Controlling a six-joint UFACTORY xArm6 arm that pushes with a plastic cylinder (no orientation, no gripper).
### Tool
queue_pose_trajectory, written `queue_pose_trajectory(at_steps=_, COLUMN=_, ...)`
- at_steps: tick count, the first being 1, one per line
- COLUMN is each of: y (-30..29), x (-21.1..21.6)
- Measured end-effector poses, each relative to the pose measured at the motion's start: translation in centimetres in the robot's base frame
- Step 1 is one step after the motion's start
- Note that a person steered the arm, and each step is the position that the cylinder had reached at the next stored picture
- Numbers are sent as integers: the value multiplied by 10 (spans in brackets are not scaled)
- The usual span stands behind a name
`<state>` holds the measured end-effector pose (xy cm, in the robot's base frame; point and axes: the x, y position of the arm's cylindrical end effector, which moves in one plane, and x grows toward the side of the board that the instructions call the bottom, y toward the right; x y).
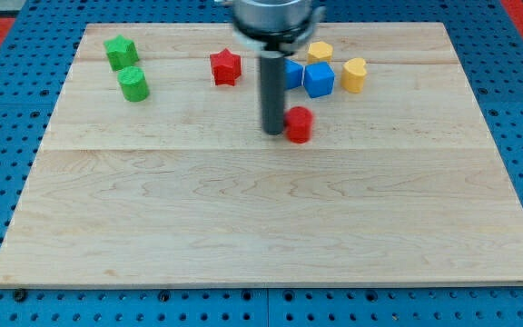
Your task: Push the red circle towards the blue blocks
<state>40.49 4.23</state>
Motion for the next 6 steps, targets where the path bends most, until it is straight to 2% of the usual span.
queue_pose_trajectory(at_steps=1, y=30, x=32)
queue_pose_trajectory(at_steps=2, y=72, x=34)
queue_pose_trajectory(at_steps=3, y=44, x=-31)
queue_pose_trajectory(at_steps=4, y=71, x=-23)
queue_pose_trajectory(at_steps=5, y=3, x=-7)
queue_pose_trajectory(at_steps=6, y=-54, x=-33)
